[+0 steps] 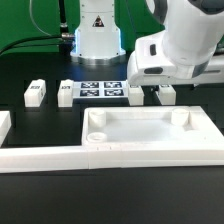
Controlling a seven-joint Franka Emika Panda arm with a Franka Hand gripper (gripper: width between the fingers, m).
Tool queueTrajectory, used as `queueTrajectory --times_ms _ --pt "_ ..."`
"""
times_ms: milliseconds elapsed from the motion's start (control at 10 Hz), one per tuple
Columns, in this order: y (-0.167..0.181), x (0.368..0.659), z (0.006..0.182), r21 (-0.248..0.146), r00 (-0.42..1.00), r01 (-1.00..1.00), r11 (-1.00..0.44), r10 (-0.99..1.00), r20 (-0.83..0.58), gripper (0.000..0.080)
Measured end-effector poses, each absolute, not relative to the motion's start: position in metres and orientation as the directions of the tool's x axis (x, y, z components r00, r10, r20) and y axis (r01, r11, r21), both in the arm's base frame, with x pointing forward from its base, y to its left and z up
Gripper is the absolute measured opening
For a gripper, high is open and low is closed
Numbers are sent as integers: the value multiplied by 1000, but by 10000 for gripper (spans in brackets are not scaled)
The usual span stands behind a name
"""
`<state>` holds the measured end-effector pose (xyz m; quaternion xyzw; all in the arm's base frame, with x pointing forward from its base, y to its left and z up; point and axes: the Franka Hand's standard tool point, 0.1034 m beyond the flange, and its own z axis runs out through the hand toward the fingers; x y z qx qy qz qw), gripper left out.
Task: Assemble desk
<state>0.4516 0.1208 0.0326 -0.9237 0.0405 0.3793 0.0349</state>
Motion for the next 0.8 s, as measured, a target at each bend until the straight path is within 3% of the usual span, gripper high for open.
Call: queueTrajectory --times_ms 400,600,800 --pt "122 423 17 -18 643 -127 -992 -68 -763 649" --pt "122 424 16 -20 645 -125 -992 -66 -761 649" --pt "122 424 16 -20 645 -124 -992 -66 -761 395"
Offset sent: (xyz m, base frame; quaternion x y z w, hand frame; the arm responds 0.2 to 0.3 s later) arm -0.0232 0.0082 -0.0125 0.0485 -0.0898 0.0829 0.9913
